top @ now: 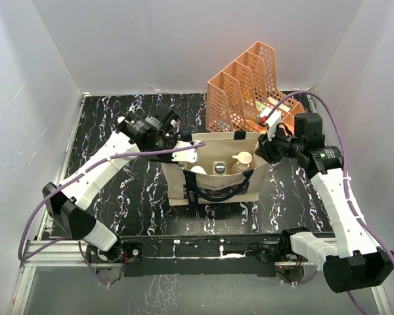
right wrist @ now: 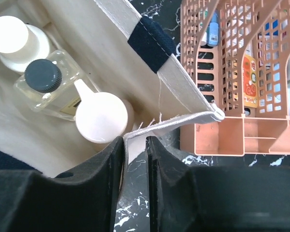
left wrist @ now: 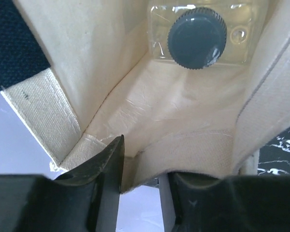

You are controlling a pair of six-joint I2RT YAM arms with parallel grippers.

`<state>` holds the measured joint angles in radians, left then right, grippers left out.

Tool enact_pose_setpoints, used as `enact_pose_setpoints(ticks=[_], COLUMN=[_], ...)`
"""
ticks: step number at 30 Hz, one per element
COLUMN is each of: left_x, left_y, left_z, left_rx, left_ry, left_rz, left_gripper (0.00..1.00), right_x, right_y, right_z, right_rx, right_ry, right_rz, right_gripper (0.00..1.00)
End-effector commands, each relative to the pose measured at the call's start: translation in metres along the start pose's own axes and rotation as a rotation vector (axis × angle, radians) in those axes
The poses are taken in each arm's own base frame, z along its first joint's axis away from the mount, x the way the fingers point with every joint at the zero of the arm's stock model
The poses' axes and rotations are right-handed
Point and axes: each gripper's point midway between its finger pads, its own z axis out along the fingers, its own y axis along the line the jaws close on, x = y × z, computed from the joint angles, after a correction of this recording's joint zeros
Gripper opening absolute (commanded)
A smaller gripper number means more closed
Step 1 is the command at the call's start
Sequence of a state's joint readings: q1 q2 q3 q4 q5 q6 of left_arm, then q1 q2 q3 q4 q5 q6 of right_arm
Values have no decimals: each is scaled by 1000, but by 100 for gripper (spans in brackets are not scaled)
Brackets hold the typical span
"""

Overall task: Place the personal care products into the canvas bag
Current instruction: Move the canvas bag to the center of the board.

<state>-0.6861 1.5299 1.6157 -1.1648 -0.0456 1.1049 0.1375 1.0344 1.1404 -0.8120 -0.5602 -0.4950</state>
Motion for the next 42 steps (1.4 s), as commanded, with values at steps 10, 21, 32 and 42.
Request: enact_pose_setpoints(ticks=[10,21,32,42], left_x=[-19,-6,120,184], left_y=[9,61,112,128], left_z=[-56,-105,-129,-58], left_rx=[-134,-363,-716,-739], left_ry=[-180,-365,-482,-319], left_rz=[-171,-486,-1178,-1388], left_gripper=[72,85,97,97], right_x=[-15,-44,-86,-84], right_y=[-48,-33,-32,-41], right_z=[-33,-47,-56,-52], right_rx=[257,180,110,124], right_ry=[0,-87,-175,-163], right_rz=[4,-9,16,49], right_gripper=[43,58,71,82])
